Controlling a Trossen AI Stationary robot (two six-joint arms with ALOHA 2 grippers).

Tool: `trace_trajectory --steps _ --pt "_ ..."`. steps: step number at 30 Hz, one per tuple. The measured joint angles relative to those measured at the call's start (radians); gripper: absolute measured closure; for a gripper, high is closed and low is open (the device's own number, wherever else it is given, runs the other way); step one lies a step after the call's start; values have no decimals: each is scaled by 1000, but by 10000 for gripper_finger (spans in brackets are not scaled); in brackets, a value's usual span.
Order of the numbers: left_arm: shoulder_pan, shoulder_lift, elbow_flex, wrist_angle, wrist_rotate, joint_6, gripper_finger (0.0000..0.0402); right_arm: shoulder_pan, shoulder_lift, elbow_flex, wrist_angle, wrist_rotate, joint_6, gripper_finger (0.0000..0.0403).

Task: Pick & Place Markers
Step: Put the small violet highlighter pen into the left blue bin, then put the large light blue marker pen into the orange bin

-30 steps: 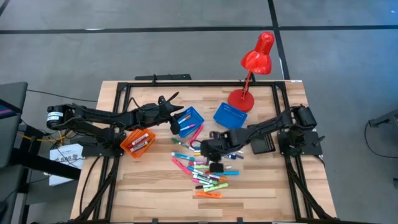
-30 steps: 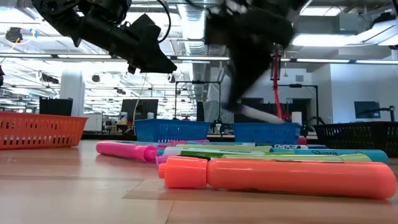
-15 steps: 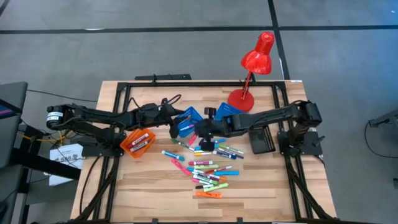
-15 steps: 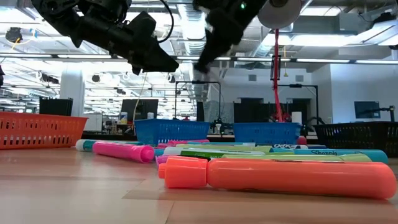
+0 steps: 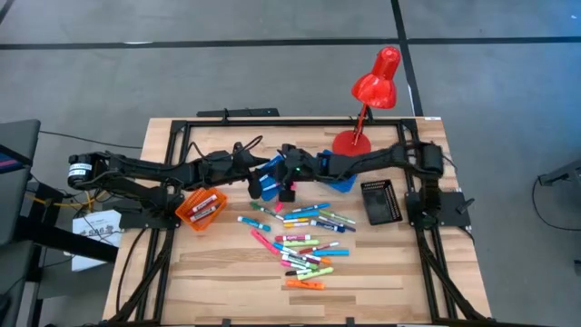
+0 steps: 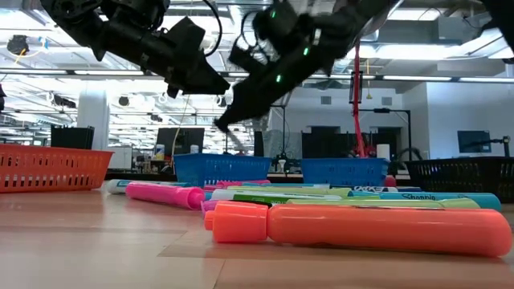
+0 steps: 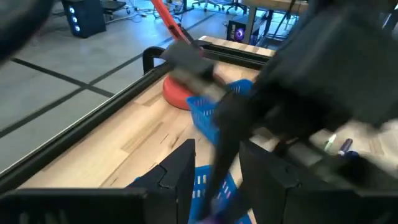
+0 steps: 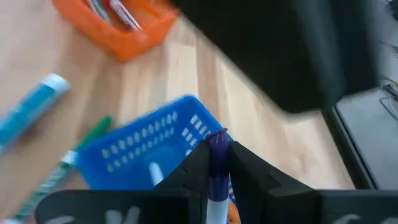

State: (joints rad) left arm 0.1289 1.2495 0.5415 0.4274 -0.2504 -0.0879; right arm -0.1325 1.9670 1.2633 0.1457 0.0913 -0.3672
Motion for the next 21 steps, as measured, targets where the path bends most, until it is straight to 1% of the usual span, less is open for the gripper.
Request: trace_trajectory --steps 2,5,10,16,18,21 --pt "0 0 0 0 0 0 280 -13 31 1 51 -14 5 361" --pt "0 0 0 0 0 0 280 -21 55 2 37 -14 40 358" --pt "0 0 0 -1 0 -30 280 -13 57 2 13 -13 97 335" --pt "0 0 0 -1 15 -52 280 14 41 2 7 -9 36 302" --pt "-1 0 0 -1 45 -52 280 26 27 1 -21 20 29 291" --pt "-11 0 0 -1 148 -51 280 58 -25 2 -88 129 0 277"
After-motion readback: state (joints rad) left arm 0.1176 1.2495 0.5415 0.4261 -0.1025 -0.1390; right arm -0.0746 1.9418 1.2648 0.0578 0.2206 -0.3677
